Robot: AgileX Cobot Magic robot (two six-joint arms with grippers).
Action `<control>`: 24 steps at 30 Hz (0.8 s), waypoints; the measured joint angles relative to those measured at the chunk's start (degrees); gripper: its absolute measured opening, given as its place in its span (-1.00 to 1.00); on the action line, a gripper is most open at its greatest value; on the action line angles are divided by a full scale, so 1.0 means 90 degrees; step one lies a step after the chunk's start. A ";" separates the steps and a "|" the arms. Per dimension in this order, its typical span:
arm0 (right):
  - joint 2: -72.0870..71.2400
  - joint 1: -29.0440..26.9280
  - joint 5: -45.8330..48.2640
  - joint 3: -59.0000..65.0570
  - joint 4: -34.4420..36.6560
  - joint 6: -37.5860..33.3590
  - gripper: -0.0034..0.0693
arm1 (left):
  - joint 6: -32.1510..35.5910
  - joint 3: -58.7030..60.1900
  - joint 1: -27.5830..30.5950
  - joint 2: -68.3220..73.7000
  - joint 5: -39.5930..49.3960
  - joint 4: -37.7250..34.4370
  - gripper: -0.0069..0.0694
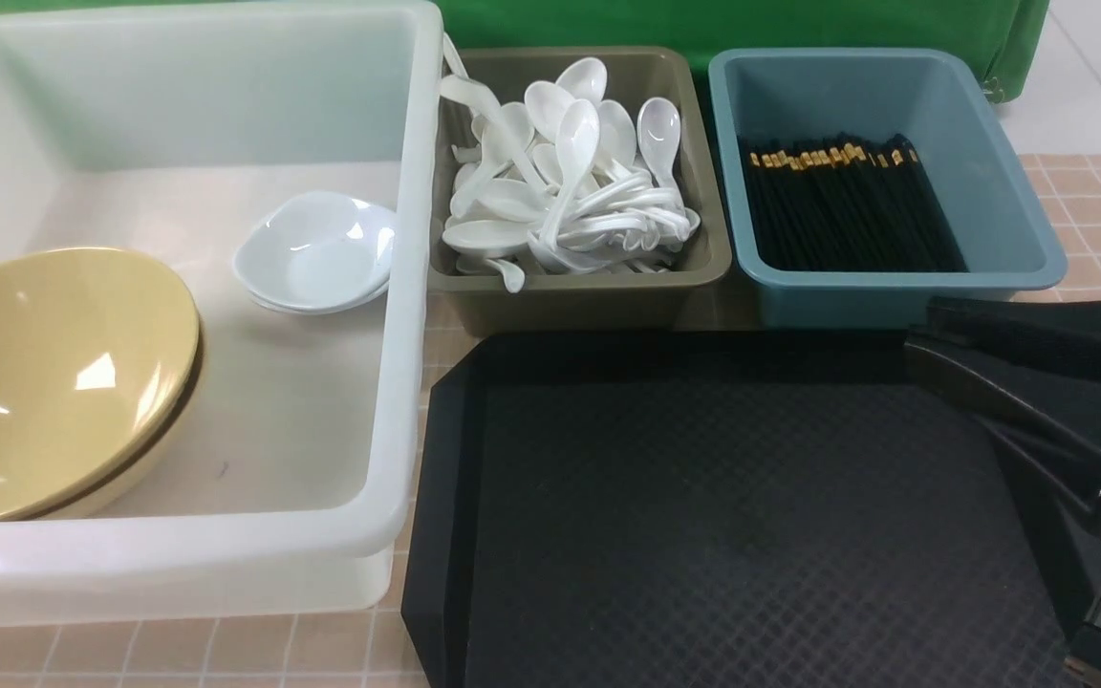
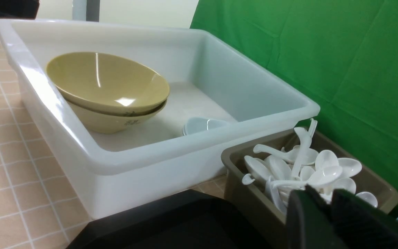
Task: On brown table put chopsticks spoon bowls plates into blue grey white boxes.
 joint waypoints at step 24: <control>-0.1773 -0.1622 -0.2112 0.2440 0.0251 0.0134 -0.81 | 0.0014 0.0000 0.0000 0.0000 0.0005 -0.0017 -0.81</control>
